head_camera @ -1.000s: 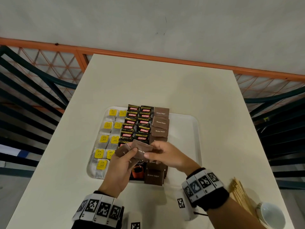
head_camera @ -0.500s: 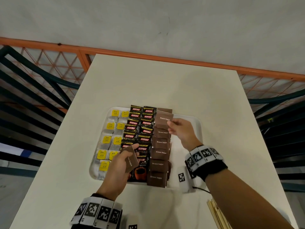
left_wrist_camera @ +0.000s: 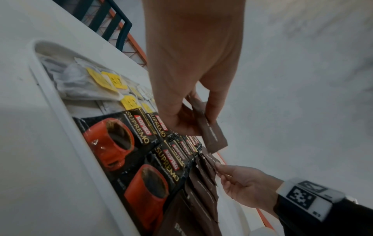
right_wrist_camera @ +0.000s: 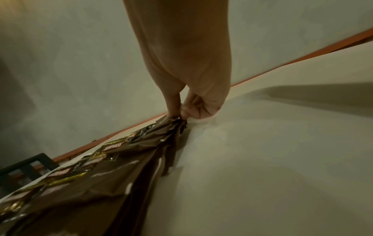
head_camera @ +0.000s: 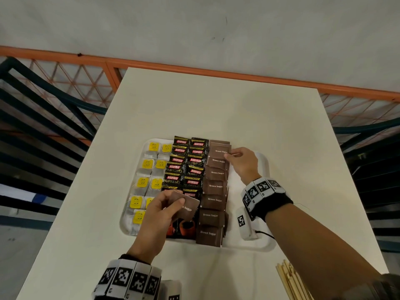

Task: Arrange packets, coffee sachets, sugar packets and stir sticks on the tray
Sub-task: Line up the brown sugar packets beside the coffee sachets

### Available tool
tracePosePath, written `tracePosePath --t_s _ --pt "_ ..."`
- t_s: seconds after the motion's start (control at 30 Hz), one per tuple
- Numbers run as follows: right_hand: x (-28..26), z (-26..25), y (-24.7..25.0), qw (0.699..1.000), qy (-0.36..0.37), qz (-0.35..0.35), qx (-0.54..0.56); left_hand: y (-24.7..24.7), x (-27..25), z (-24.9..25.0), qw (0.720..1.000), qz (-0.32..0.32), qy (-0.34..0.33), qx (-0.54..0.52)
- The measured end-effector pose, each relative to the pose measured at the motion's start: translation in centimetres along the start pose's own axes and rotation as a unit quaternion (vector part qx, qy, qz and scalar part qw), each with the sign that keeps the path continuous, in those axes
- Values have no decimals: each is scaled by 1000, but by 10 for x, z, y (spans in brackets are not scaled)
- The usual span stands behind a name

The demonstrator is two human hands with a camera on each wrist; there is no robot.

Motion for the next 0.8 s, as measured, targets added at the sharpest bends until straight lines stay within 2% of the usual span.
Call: tracePosePath --t_s 0.1,0.2,0.27,0.33,0.47,0.53,0.67,0.8 --pt "-6 -3 4 1000 11 14 1 2 0 2 1000 15 -5 -11" --pt "-25 -14 0 999 35 -17 -12 5 2 3 999 30 -10 -7" --pt "-45 -25 -12 994 64 -78 -47 6 3 2 999 37 -12 -14" --pt "-72 -32 -29 979 87 -168 -75 6 3 2 999 42 -13 -18" --pt "-131 -21 -62 924 68 -375 -35 5 1 4 998 48 -24 -31" --pt "-145 -13 -69 910 54 -411 -8 5 1 4 998 44 -27 -25" --pt "-132 -15 -61 926 70 -371 15 6 -3 5 999 28 -28 16" --pt "-90 -13 -36 965 57 -255 24 6 -13 5 995 4 -42 91"
Point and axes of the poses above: each hand's wrist, its own x-axis towards the middle knuckle, its own y-axis out of the back of the hand, z = x × y, the point moved 10 cm from there along x, towards the middle knuckle, and after that the axes turned 1 degree about -z, right-handed, at the moved point
